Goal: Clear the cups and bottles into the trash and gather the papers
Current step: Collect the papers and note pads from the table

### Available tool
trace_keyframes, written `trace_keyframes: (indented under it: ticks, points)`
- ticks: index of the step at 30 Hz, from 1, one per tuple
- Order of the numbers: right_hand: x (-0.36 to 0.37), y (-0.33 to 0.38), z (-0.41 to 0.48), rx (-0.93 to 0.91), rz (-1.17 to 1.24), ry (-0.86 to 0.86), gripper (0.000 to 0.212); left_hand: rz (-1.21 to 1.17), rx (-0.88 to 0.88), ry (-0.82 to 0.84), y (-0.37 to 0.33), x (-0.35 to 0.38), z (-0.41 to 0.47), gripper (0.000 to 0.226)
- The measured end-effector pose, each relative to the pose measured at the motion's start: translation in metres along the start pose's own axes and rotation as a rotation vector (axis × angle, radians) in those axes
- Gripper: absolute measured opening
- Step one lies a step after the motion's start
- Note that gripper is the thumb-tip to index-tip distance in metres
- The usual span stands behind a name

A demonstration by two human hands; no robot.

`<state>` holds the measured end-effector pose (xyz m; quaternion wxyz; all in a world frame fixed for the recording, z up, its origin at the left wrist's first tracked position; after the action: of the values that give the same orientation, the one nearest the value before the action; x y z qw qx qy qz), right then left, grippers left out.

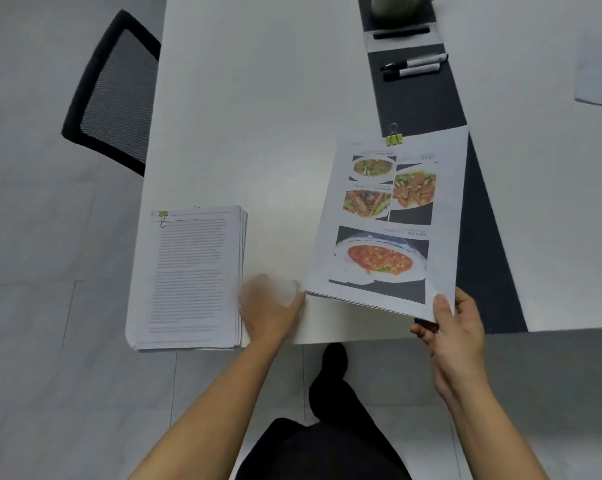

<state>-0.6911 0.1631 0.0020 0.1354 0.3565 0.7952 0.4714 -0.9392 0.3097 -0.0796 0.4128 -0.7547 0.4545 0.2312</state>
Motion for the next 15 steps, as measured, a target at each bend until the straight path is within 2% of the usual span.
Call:
trace_keyframes:
  ticks: [2, 7, 9, 12, 15]
  points:
    - [0.011, 0.002, 0.003, 0.019, 0.017, 0.019, 0.017, -0.005, 0.018, 0.033, 0.006, -0.018, -0.003, 0.086]
    - [0.065, 0.003, 0.007, 0.054, 0.007, 0.134, 0.021, -0.147, 0.061, -0.036, 0.054, -0.089, -0.01, 0.049]
    - [0.095, -0.005, 0.004, 0.071, -0.02, 0.215, 0.022, -0.383, -0.017, -0.013, 0.078, -0.119, -0.011, 0.037]
    - [0.147, -0.028, -0.006, 0.101, -0.081, 0.334, 0.025, -0.868, -0.134, 0.17, 0.101, -0.157, -0.011, 0.042]
    - [0.2, -0.061, -0.023, 0.132, -0.118, 0.396, 0.025, -1.092, -0.077, 0.371, 0.121, -0.183, -0.009, 0.042]
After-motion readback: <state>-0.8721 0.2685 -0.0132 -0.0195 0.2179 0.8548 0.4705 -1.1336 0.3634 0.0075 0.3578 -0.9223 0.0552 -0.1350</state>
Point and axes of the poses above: each hand's wrist, its own z-axis towards the middle knuckle, its own x-axis out of the palm, y = z × x, the point moved 4 cm from there along z, towards the middle knuckle, and after that the axes turned 14 degrees about y, right-handed, at the moved point
